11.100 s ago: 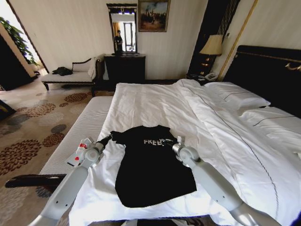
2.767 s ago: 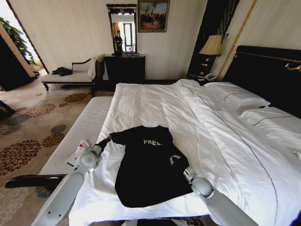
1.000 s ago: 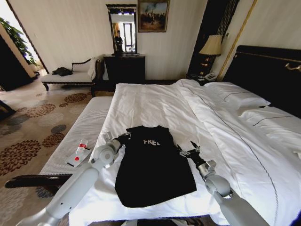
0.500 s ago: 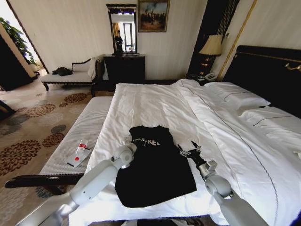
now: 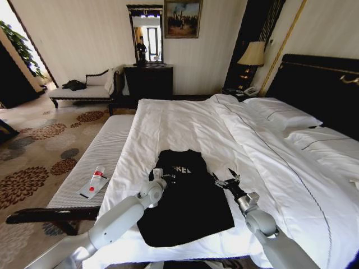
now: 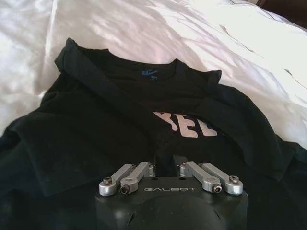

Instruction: Fold the clothes on the bed.

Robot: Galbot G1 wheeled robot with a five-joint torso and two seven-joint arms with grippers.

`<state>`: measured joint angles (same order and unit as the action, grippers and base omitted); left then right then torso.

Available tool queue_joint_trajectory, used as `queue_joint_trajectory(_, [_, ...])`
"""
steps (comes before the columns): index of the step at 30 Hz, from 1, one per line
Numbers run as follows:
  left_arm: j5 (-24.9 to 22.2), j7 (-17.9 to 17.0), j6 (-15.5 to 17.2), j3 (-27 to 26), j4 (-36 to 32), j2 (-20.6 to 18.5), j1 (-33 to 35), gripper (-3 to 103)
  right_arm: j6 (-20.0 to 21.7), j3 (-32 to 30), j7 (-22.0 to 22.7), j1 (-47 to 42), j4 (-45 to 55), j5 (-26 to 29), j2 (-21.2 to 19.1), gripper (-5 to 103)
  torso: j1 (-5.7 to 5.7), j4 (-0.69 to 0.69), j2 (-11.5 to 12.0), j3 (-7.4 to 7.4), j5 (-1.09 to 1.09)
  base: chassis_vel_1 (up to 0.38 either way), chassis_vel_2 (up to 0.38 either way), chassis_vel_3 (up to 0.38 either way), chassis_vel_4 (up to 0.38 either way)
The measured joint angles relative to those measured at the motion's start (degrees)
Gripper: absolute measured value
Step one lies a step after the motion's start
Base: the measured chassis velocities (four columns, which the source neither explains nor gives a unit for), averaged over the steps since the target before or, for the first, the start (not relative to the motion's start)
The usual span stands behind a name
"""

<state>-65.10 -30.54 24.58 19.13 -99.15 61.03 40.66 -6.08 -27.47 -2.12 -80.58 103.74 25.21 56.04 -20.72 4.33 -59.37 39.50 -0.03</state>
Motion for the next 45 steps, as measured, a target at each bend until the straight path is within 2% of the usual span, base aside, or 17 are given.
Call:
queue_joint_trajectory(1, [1.24,0.45,0.29,-0.71,-1.39,-0.63,1.04,31,0.0,0.0,0.04,-0.05,0.12,0.04,0.01,100,0.0,0.0,0.0,0.0,-0.01,0.0,0.0,0.0,0.0])
queue_joint_trajectory(3, [1.85,0.76,0.37,-1.38,-2.43,-1.05,1.77,31,0.0,0.0,0.06,-0.11,0.2,0.08,0.02,100,0.0,0.0,0.0,0.0,-0.01,0.0,0.0,0.0,0.0])
queue_joint_trajectory(7, [3.48,2.68,-0.97,-6.64,-6.33,-2.77,4.98,53,0.03,-0.33,0.13,-0.56,0.36,0.21,0.04,100,0.0,0.0,0.0,0.0,-0.01,0.0,0.0,0.0,0.0])
queue_joint_trajectory(9, [3.43,2.91,-1.35,-7.81,-6.71,-2.94,5.31,53,0.04,-0.42,0.14,-0.65,0.36,0.23,0.05,100,0.0,0.0,0.0,0.0,-0.01,0.0,0.0,0.0,0.0])
queue_joint_trajectory(10, [2.8,3.26,-2.32,-10.71,-7.1,-3.22,5.8,58,0.04,-0.58,0.14,-0.8,0.37,0.24,0.05,100,0.0,0.0,0.0,0.0,-0.01,0.0,0.0,0.0,0.0])
queue_joint_trajectory(12, [1.73,3.51,-2.99,-13.07,-7.0,-3.39,5.85,64,0.04,-0.75,0.14,-0.91,0.37,0.26,0.05,100,0.0,-0.01,0.0,0.0,-0.01,0.0,0.0,0.0,0.0])
queue_joint_trajectory(15, [-0.07,4.44,-3.82,-17.28,-3.72,-3.7,4.15,80,0.04,-1.22,0.15,-1.23,0.29,0.49,0.03,100,0.0,0.0,0.0,0.0,-0.01,0.0,0.0,0.0,0.0])
queue_joint_trajectory(18, [-0.76,5.25,-3.87,-18.19,-0.11,-3.57,1.7,85,0.04,-1.44,0.16,-1.34,0.18,0.7,-0.03,100,0.0,0.0,0.0,0.0,-0.01,0.0,0.0,0.0,0.0])
queue_joint_trajectory(19, [-0.93,5.69,-3.91,-18.19,2.01,-3.09,0.12,96,0.04,-1.51,0.19,-1.34,0.03,0.82,-0.06,100,0.0,0.0,0.0,0.0,-0.01,0.0,0.0,0.0,0.0])
queue_joint_trajectory(21, [-1.11,5.93,-3.92,-18.01,3.49,-2.61,-0.99,96,0.04,-1.54,0.23,-1.31,-0.05,0.87,-0.07,100,0.0,0.0,0.0,0.0,-0.01,0.0,0.0,0.0,0.0])
queue_joint_trajectory(25, [-1.25,7.03,-4.16,-16.12,12.39,0.92,-6.6,100,0.53,-1.63,0.55,-1.05,-0.17,1.2,-0.29,100,0.0,0.02,0.0,0.0,-0.01,0.0,0.0,0.0,0.0])
queue_joint_trajectory(29, [-0.6,8.43,-4.16,-14.6,17.73,2.86,-9.79,103,1.36,-1.8,0.98,-0.95,-0.09,1.64,-0.46,100,0.0,0.01,0.0,0.01,0.0,0.0,0.0,0.0,0.0])
queue_joint_trajectory(32, [0.38,9.62,-4.11,-13.37,21.99,4.13,-12.02,100,1.51,-1.97,1.12,-0.9,-0.09,1.85,-0.47,100,0.0,0.01,0.0,0.01,-0.01,0.0,0.0,0.0,0.0])
queue_joint_trajectory(34, [0.78,10.7,-3.91,-12.3,27.28,6.3,-14.72,98,1.62,-2.06,1.22,-0.69,-0.29,2.08,-0.46,100,0.0,-0.01,0.0,0.01,0.0,0.0,0.0,0.0,0.0])
queue_joint_trajectory(36, [0.8,10.84,-3.83,-12.17,28.18,6.76,-15.18,98,1.64,-2.06,1.23,-0.63,-0.33,2.13,-0.46,100,0.0,-0.01,0.0,0.0,0.0,0.0,0.0,0.0,0.0])
queue_joint_trajectory(39, [2.08,12.31,-3.65,-11.34,33.84,10.48,-17.9,97,1.74,-2.07,1.4,-0.18,-0.75,2.46,-0.44,100,-0.01,0.0,0.01,0.01,0.01,0.0,0.0,0.0,0.0])
queue_joint_trajectory(45, [3.09,13.23,-2.8,-10.16,38.56,15.05,-19.74,95,2.07,-2.26,1.87,0.18,-0.97,2.84,-0.37,100,0.0,0.02,0.0,0.01,0.01,0.0,0.0,0.0,0.0])
